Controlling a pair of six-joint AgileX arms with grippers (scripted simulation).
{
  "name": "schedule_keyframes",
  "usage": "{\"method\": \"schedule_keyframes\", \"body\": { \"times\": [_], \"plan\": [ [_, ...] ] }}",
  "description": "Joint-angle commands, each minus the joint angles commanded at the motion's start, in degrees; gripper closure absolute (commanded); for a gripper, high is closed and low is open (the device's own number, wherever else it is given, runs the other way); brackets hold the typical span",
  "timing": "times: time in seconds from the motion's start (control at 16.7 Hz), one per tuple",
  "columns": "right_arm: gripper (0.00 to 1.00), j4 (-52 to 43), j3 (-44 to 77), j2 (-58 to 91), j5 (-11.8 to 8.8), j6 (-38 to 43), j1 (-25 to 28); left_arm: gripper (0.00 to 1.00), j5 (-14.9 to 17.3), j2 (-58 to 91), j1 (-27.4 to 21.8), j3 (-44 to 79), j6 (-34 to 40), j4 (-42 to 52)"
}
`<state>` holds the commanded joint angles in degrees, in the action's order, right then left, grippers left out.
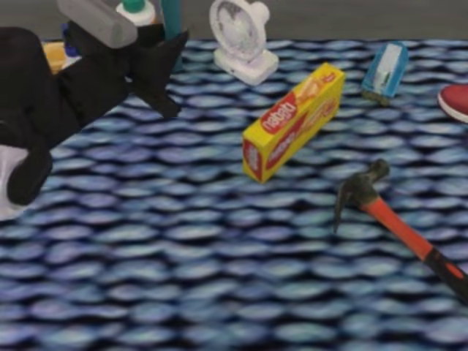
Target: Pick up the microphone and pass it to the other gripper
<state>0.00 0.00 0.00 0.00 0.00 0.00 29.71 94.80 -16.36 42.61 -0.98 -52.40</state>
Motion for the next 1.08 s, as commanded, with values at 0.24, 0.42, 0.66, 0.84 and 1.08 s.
{"method": "schedule_keyframes", "body": {
  "times": [0.24,0.42,0.66,0.84,1.08],
  "plan": [
    [0.0,0.0,0.0,0.0,0.0,0.0,0.0,1.0,-9.11,-1.81,-8.53,-0.74,0.53,-1.65],
    [0.0,0.0,0.0,0.0,0.0,0.0,0.0,1.0,-16.91,-3.44,-15.79,-1.42,1.04,-2.9],
    [0.0,0.0,0.0,0.0,0.0,0.0,0.0,1.0,-20.48,-4.59,-19.35,-1.75,1.29,-3.6],
    [0.0,0.0,0.0,0.0,0.0,0.0,0.0,1.0,-20.3,-4.32,-19.14,-1.52,1.23,-3.49],
    [0.0,0.0,0.0,0.0,0.0,0.0,0.0,1.0,-20.48,-4.59,-19.35,-1.75,1.29,-3.6]
  ]
}}
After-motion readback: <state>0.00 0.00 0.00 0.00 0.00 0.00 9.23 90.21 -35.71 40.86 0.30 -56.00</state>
